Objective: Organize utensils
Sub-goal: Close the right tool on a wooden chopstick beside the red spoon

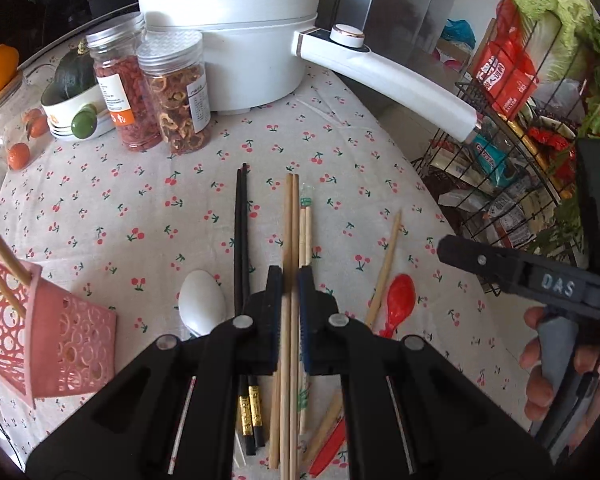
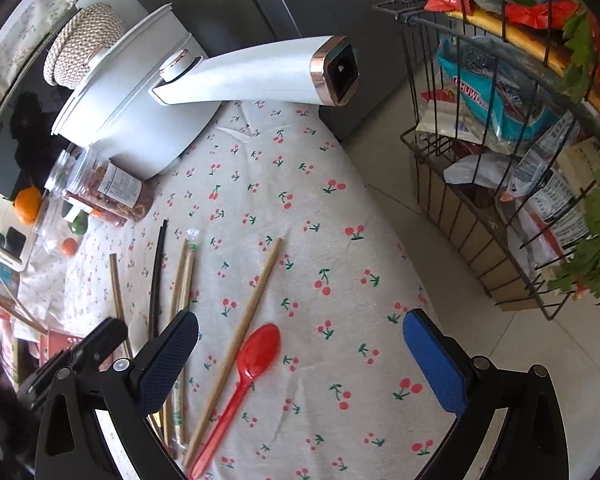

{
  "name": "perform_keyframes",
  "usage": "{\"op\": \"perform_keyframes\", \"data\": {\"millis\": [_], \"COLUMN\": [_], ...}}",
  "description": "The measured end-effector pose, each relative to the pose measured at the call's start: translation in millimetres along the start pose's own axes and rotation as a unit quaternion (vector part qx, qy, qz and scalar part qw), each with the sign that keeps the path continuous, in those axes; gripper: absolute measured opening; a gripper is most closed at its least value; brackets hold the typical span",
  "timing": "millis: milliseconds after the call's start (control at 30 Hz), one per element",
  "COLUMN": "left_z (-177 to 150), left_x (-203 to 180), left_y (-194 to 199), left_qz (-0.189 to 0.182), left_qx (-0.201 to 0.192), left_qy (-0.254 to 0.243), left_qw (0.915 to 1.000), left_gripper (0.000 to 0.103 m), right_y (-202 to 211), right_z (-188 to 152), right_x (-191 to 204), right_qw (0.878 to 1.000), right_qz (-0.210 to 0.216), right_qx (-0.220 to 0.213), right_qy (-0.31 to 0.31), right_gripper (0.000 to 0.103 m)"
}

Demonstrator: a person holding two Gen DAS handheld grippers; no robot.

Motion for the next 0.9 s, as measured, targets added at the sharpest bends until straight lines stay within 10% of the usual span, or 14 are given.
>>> {"op": "perform_keyframes", "data": {"millis": [367, 533, 667, 900], "left_z": [-38, -55, -67, -74], "left_x": [28, 35, 48, 76], "left_y": [58, 71, 84, 113], "left_qz": [-0.013, -0.018, -0.018, -0.025], "left_qx": [-0.017, -0.016, -0.013, -0.031], "left_qy": [-0.045, -0.05, -0.046, -0.019], "left_qw": [0.9988, 0.9984, 0.9987, 0.999], "left_gripper": [0.009, 0.009, 0.009, 0.009], "right_y": [-47, -54, -50, -33], "right_z": [0, -5, -12, -24], "right_x": [42, 70, 84, 89], "right_qw": [0.994, 0.981, 0.982, 0.991], "right_qz": [-0.085, -0.138, -0.112, -0.045], "right_qx": [0.028, 0.031, 0.034, 0.03], "right_qy": [0.067, 0.13, 0.147, 0.12], "right_gripper": [0.083, 0.053, 0.019, 0.007]}}
Point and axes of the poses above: each gripper's, at about its wrist camera, not at the fingertips, and y roughly against the way its jaws point, x to its left, z to its top, the point moved 3 cm from there along -y, roughly the way its jaws point, and after that the axes turned 11 degrees about y, right-handed, at the moved point
